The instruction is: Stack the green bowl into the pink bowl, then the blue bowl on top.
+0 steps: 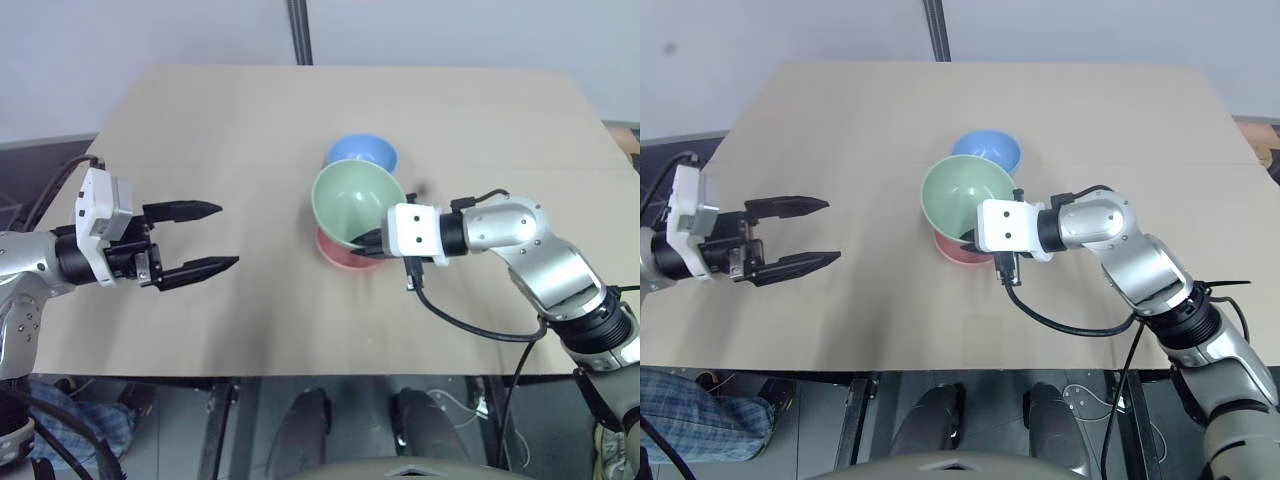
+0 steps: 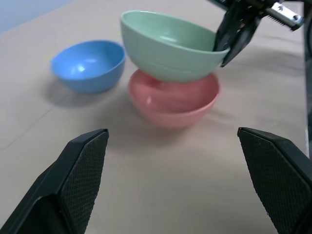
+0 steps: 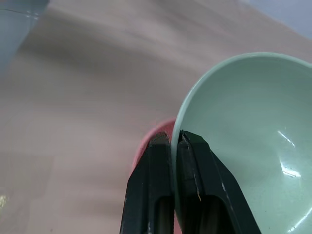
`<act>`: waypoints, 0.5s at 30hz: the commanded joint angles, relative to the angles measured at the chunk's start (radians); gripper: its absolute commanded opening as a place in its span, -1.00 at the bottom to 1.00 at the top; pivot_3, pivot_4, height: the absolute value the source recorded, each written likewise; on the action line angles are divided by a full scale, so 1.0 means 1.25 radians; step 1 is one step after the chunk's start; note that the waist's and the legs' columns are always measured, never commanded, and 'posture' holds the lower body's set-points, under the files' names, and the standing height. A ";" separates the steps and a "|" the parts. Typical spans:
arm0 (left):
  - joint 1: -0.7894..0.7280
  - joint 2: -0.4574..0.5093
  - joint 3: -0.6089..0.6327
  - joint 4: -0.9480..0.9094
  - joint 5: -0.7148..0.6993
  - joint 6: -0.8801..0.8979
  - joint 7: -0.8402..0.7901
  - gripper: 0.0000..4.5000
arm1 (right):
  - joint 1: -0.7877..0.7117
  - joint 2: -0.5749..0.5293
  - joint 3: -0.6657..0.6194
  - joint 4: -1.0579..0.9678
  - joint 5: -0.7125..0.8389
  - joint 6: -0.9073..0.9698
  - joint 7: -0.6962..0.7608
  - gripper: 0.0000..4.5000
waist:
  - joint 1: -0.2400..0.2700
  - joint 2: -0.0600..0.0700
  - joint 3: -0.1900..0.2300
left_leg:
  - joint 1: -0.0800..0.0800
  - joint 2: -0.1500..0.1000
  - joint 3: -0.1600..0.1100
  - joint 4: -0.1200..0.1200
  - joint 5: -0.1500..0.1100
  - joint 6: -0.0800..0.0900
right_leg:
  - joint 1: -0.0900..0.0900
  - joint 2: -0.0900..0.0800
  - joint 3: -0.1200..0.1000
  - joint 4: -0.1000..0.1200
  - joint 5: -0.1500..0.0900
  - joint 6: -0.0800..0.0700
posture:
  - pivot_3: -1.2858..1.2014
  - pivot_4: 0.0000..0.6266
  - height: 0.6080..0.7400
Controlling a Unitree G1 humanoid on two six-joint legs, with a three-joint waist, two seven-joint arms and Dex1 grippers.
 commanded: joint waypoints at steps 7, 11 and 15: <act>0.039 0.012 0.068 -0.005 0.005 -0.028 0.007 1.00 | -0.029 0.037 0.004 0.018 -0.028 -0.049 0.016 -0.20 | -0.001 0.000 0.000 | 0.000 0.000 0.000 0.000 0.000 0.000 | 0.000 0.000 0.000 0.000 0.000 0.000 | 0.03 -0.52 1.00; 0.035 0.007 0.056 -0.004 0.006 -0.035 0.013 1.00 | -0.023 0.030 0.000 0.018 -0.035 -0.050 0.027 0.33 | -0.001 0.000 0.000 | 0.000 0.000 0.000 0.000 0.000 0.000 | 0.000 0.000 0.000 0.000 0.000 0.000 | 0.03 -0.52 1.00; 0.030 0.004 0.042 -0.003 0.008 -0.039 0.013 1.00 | -0.036 0.047 -0.021 0.034 -0.048 -0.053 -0.003 0.62 | -0.001 0.000 0.000 | 0.000 0.000 0.000 -0.001 0.000 0.000 | 0.000 0.000 0.000 0.000 0.000 0.000 | 0.03 -0.52 1.00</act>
